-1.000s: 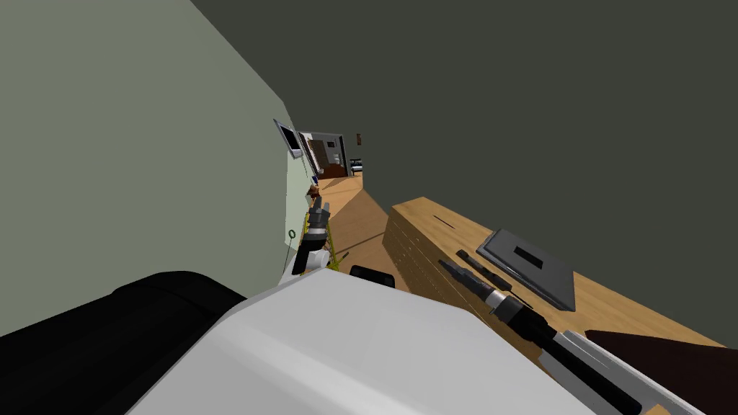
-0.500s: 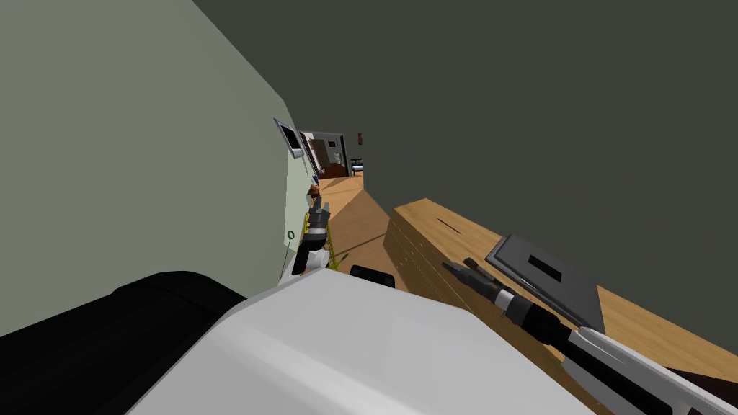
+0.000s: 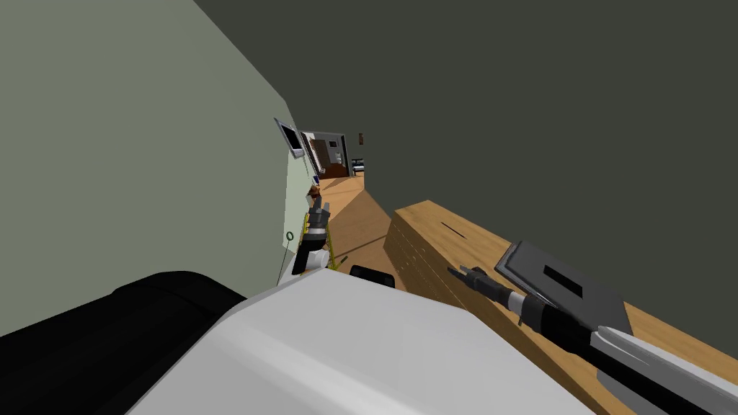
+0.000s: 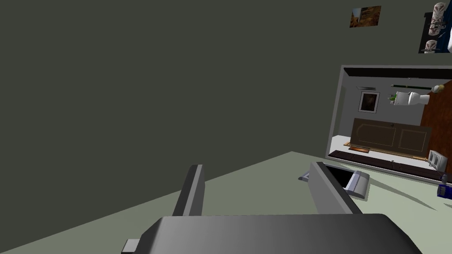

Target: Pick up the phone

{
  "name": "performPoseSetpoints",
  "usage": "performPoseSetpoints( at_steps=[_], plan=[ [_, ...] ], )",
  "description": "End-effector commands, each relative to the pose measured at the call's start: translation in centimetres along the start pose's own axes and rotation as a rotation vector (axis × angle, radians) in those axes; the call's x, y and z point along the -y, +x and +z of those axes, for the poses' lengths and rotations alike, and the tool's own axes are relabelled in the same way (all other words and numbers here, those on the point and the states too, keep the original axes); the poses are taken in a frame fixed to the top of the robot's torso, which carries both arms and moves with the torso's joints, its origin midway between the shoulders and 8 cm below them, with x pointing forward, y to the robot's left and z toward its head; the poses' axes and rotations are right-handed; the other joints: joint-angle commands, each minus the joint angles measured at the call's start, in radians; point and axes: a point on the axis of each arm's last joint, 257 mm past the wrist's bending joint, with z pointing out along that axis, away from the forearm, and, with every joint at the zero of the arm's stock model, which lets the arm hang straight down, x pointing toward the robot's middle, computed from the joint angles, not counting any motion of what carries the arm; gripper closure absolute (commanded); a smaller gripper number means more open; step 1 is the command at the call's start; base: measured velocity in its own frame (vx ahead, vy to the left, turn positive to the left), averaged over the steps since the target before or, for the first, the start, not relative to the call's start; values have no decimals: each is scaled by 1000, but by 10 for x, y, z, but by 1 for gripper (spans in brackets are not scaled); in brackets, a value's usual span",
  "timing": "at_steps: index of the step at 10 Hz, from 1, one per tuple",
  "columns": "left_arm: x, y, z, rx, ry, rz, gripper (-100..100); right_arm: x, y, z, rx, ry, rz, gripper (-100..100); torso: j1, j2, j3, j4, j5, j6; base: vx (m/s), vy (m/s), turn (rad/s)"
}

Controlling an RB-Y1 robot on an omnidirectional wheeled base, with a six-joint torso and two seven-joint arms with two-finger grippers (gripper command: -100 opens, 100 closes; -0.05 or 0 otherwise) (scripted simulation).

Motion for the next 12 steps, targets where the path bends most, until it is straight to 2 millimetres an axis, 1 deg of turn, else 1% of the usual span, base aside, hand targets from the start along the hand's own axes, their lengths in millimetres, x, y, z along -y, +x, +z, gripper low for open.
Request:
performPoseSetpoints(
  at_steps=[1,3,4,5,6,8,9,11,12],
  plan=[
    [0,0,0,0,0,0,0,3,2,-3,-26,6,-19,-100,0,0,0,0,0,0,37,3,-1],
    [0,0,0,0,0,0,0,15,14,-16,-109,31,-66,-100,0,-1,0,0,0,0,99,10,-2],
    [0,0,0,0,0,0,0,17,11,-17,-121,31,-82,-100,1,-3,-1,-1,0,0,71,16,8],
    [0,0,0,0,0,0,0,24,17,-24,-164,44,-107,-100,1,-1,-1,0,0,0,65,6,-12],
    [0,0,0,0,0,0,0,24,16,-24,-169,44,-113,-100,0,-1,0,0,0,1,59,5,-16],
    [0,0,0,0,0,0,0,39,27,-39,-253,71,-160,-100,0,0,0,0,0,0,69,10,11],
    [0,0,0,0,0,0,0,40,25,-39,-263,70,-173,-100,1,-1,-1,0,0,1,67,18,-5],
    [0,0,0,0,0,0,0,55,36,-55,-346,96,-218,-100,0,1,1,0,0,0,56,6,-14],
    [0,0,0,0,0,0,0,56,33,-55,-355,96,-230,-100,0,-1,0,0,0,1,77,5,6]
  ],
)
